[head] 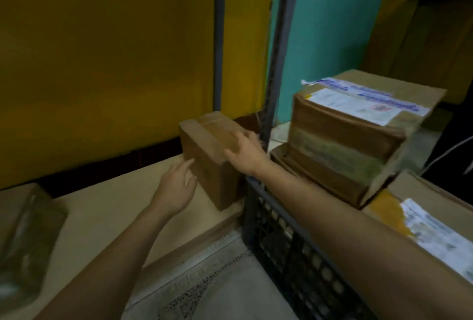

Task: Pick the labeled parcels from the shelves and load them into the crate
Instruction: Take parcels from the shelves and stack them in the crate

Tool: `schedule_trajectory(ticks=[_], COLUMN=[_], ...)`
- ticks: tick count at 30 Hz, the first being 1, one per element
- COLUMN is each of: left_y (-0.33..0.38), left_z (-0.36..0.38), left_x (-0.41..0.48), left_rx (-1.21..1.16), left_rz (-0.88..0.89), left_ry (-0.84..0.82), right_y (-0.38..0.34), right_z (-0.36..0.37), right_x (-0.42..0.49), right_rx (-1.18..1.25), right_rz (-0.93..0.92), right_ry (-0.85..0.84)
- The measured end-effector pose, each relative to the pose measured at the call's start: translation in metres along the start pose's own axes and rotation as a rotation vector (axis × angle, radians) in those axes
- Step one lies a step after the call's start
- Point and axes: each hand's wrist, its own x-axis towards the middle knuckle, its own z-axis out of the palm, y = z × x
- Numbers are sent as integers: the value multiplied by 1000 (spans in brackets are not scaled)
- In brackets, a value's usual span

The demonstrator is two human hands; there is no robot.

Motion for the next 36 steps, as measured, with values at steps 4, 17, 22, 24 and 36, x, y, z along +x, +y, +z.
schedule_trajectory(ticks=[4, 17, 22, 24, 36], left_y=[-57, -155, -170, -169, -135], left_z=[-13, -76, -79, -74, -48], left_x=[-38, -77, -93, -97, -80], left_rx=[11, -139, -290, -331, -882], left_rz=[42, -242, -252, -219, -364], left_ry=[16, 108, 66, 12, 34], right_y=[17, -142, -109, -77, -107], right_z=[57, 141, 144, 148, 158], right_x=[38, -23, 17, 18, -11], right_rx=[-288, -263, -177, 19, 371], right_rz=[113, -667, 71, 342, 52], right_ry=[-156, 404, 324, 263, 464])
